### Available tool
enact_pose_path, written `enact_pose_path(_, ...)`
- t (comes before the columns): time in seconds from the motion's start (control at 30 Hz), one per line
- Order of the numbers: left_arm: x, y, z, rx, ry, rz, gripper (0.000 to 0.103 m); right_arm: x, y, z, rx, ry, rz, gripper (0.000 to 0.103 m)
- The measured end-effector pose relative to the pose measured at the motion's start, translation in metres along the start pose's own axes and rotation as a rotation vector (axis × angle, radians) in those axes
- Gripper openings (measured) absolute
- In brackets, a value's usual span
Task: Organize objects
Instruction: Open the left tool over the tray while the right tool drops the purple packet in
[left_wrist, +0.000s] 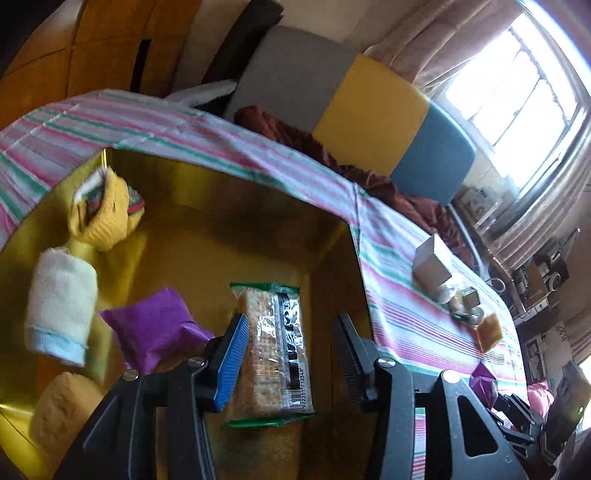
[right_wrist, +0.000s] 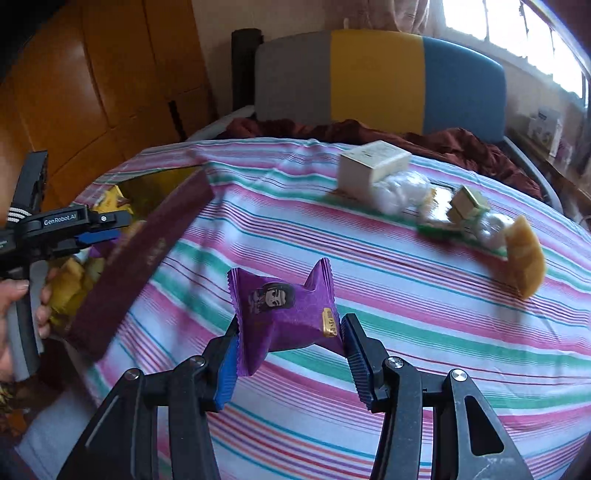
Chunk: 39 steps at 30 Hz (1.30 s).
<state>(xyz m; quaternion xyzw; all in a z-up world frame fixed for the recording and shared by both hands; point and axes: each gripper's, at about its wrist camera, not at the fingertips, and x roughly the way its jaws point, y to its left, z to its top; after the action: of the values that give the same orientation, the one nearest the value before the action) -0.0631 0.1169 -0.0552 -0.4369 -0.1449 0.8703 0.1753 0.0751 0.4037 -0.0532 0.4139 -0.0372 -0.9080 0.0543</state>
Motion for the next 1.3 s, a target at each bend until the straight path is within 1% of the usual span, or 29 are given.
enact_pose_path(0.1, -0.014, 0.005, 0.0, 0.022, -0.042, 0.022, 0.048, -0.003, 0.015, 0.008, -0.002, -0.015, 0.032, 0.052)
enact_pose_path(0.2, -0.028, 0.016, 0.007, 0.004, -0.076, 0.03, 0.048, -0.006, 0.033, 0.016, -0.002, -0.027, 0.072, 0.052)
enact_pose_path(0.27, -0.036, 0.024, 0.012, -0.016, -0.102, 0.053, 0.048, -0.008, 0.046, 0.021, -0.008, -0.034, 0.096, 0.052)
enact_pose_path(0.37, -0.048, 0.038, 0.016, -0.042, -0.141, 0.078, 0.048, -0.007, 0.072, 0.028, -0.035, -0.035, 0.142, 0.052)
enact_pose_path(0.57, -0.066, 0.063, 0.02, -0.088, -0.181, 0.106, 0.048, 0.001, 0.131, 0.038, -0.116, -0.035, 0.229, 0.052)
enact_pose_path(0.7, -0.076, 0.076, 0.023, -0.124, -0.223, 0.13, 0.048, 0.007, 0.163, 0.038, -0.168, -0.021, 0.262, 0.052)
enact_pose_path(0.8, -0.084, 0.087, 0.025, -0.162, -0.244, 0.128, 0.048, 0.015, 0.183, 0.036, -0.205, 0.001, 0.277, 0.052)
enact_pose_path(0.9, -0.088, 0.092, 0.026, -0.173, -0.256, 0.136, 0.048, 0.025, 0.195, 0.033, -0.222, 0.027, 0.291, 0.053)
enact_pose_path(1.0, -0.091, 0.096, 0.026, -0.188, -0.261, 0.133, 0.048, 0.035, 0.208, 0.029, -0.24, 0.054, 0.297, 0.055)
enact_pose_path(1.07, -0.093, 0.099, 0.024, -0.196, -0.259, 0.128, 0.048, 0.04, 0.212, 0.027, -0.24, 0.066, 0.294, 0.055)
enact_pose_path(1.17, -0.095, 0.099, 0.023, -0.199, -0.261, 0.123, 0.048, 0.047, 0.217, 0.026, -0.23, 0.091, 0.313, 0.056)
enact_pose_path(1.3, -0.096, 0.096, 0.023, -0.193, -0.26, 0.117, 0.048, 0.047, 0.218, 0.026, -0.225, 0.094, 0.315, 0.057)
